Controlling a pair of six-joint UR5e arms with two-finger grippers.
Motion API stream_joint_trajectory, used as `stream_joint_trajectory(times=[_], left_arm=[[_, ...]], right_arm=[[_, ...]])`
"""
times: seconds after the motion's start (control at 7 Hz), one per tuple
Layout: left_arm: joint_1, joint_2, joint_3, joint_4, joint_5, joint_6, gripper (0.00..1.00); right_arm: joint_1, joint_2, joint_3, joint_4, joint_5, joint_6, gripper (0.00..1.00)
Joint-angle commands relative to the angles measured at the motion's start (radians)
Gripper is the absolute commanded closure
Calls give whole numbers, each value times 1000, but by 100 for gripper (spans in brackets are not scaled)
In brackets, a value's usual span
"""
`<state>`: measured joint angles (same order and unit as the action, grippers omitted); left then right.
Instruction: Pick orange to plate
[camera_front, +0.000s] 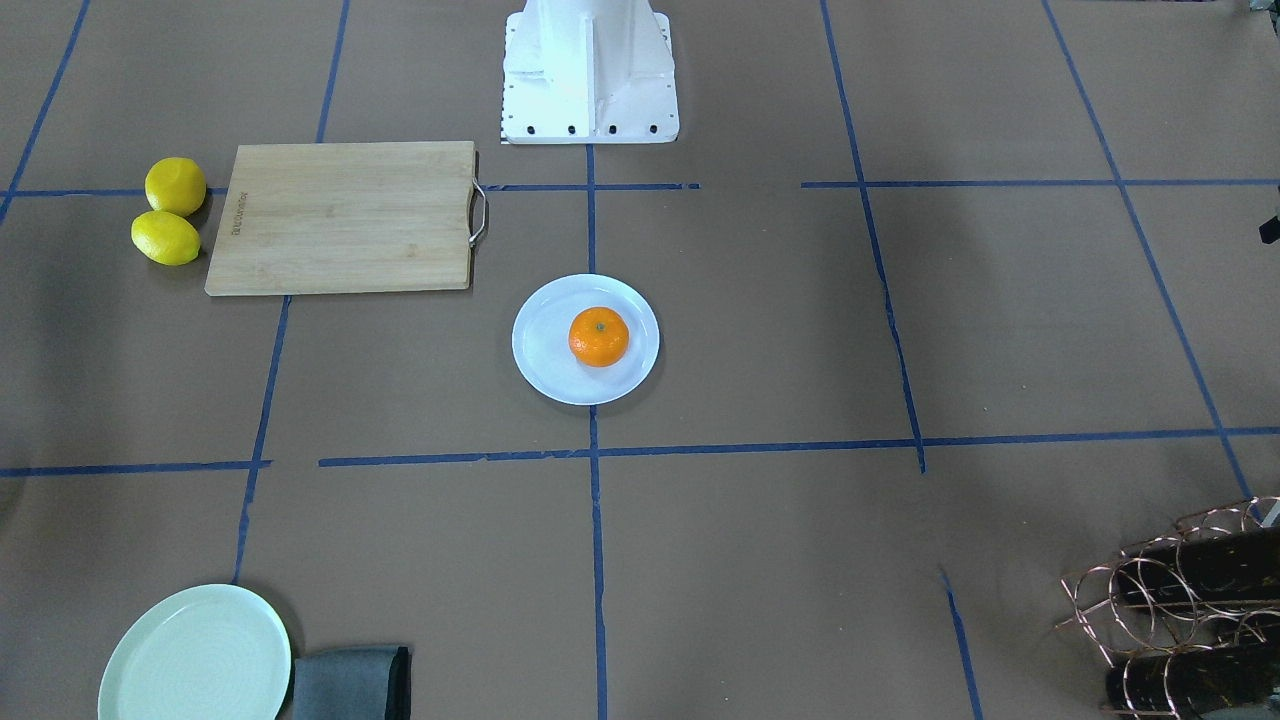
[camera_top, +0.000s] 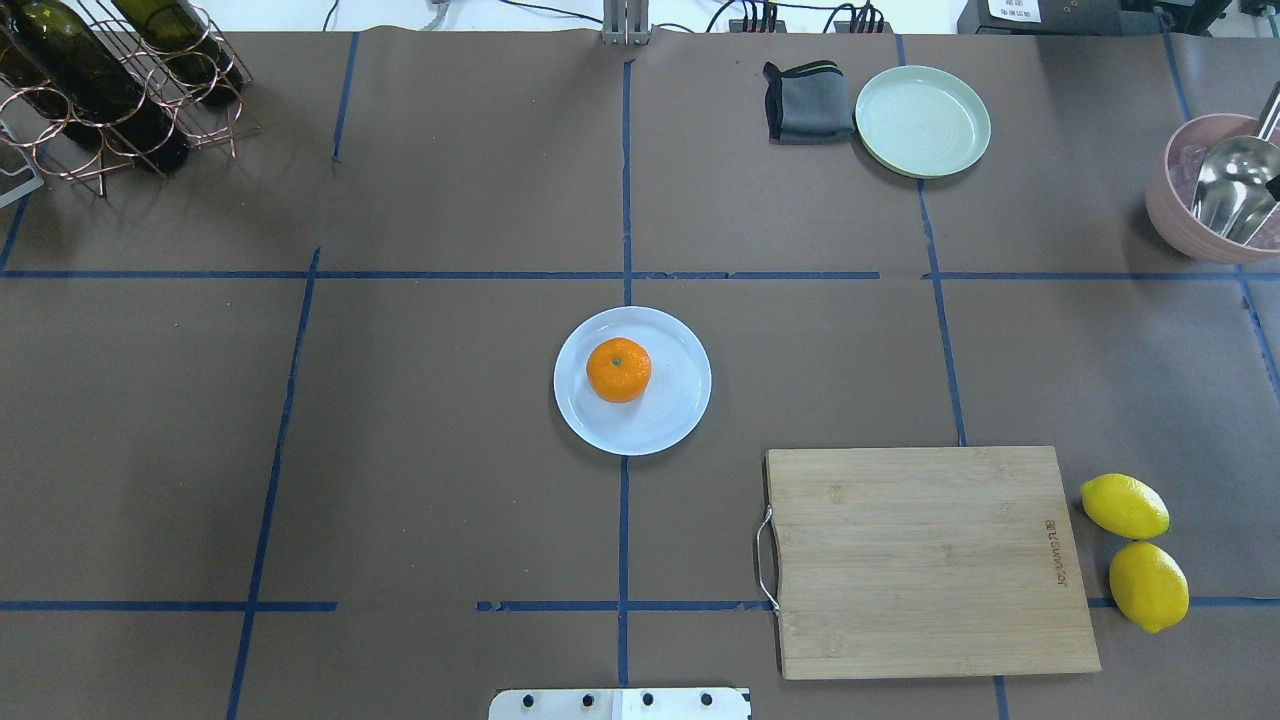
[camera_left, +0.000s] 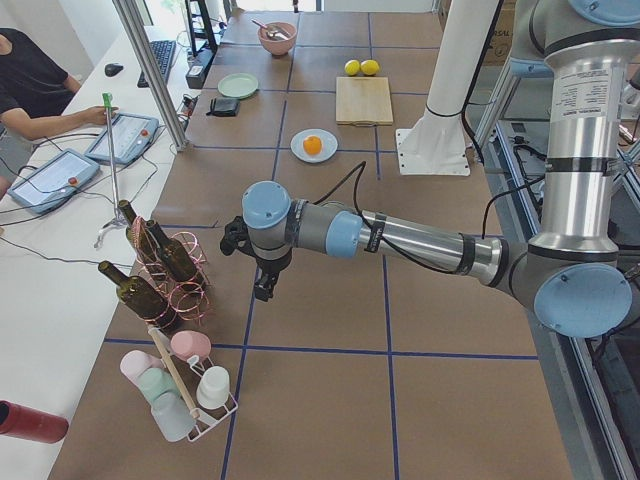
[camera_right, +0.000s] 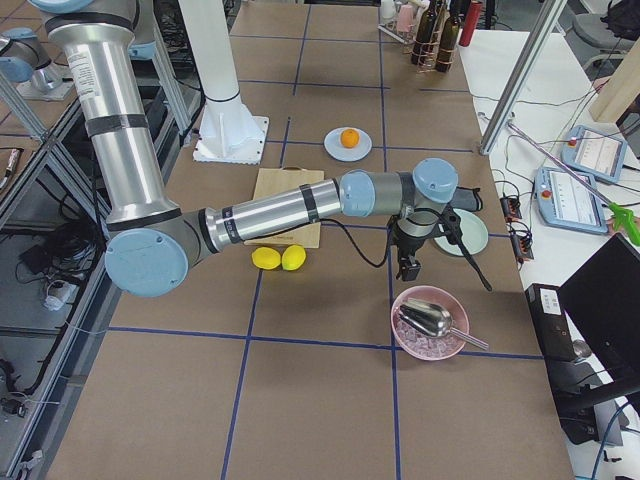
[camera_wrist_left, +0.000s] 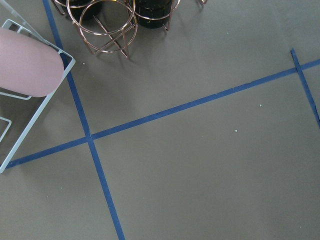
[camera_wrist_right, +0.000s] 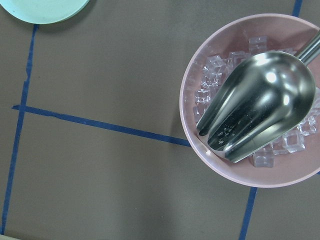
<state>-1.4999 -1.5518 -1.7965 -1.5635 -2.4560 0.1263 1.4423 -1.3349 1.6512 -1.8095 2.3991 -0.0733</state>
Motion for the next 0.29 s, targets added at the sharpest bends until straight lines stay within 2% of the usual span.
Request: stream_joint_trajectory(times=[0.0, 0.14], left_arm=[[1, -4, 6, 2, 3, -1, 0], [1, -8, -3, 0, 3, -1, 0]], right_arm=[[-8, 3, 7, -1, 0, 0, 0], [-8, -4, 7, -1, 0, 0, 0]])
